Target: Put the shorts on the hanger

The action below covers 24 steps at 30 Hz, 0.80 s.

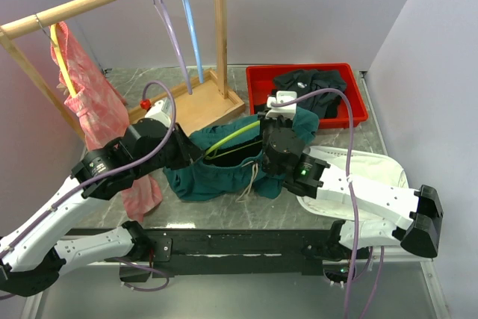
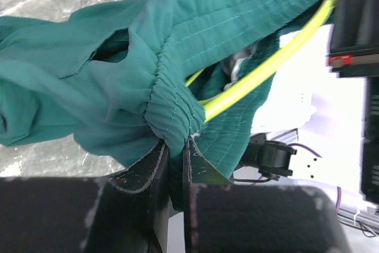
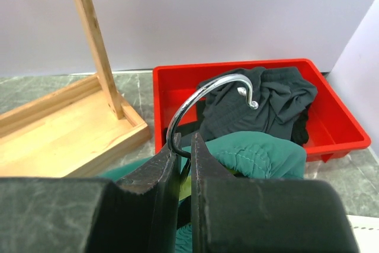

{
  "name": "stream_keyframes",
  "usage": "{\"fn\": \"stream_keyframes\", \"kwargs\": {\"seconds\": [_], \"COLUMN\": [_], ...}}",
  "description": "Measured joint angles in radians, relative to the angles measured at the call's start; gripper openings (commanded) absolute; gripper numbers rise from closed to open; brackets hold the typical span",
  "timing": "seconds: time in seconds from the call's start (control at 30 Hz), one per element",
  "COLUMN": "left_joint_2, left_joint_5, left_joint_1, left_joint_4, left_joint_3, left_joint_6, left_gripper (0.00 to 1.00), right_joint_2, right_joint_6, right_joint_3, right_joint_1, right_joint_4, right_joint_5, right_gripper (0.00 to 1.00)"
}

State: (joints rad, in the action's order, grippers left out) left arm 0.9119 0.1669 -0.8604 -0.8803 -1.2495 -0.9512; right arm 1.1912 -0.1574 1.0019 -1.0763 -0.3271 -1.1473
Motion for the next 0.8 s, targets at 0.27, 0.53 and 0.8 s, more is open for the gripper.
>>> {"fn": "stream_keyframes", "kwargs": {"seconds": [0.27, 0.53, 0.8], "left_joint_2": [0.016, 0.023, 0.063], "left_joint_5": [0.013, 0.01, -0.064], "left_joint_1": [0.0, 0.0, 0.001], "left_joint_4": [0.012, 0.047, 0.062], "left_joint_3": [-0.028, -0.086, -0.124], "left_joint_6": [0.003, 0.016, 0.097], "left_gripper": [0.24, 0.54, 0.73], "right_joint_2": [0.0, 0.015, 0.069], "right_joint_6": [0.007, 0.104, 0.161], "right_joint_3": [-0.006, 0.035, 0.159], "right_joint_1": [-0.012, -0.013, -0.009], "right_joint_4": [-0.001, 0.106, 0.246], "right_joint_5": [-0.02, -0.026, 0.009], "right_gripper": [0.0, 0.0, 0.0]}}
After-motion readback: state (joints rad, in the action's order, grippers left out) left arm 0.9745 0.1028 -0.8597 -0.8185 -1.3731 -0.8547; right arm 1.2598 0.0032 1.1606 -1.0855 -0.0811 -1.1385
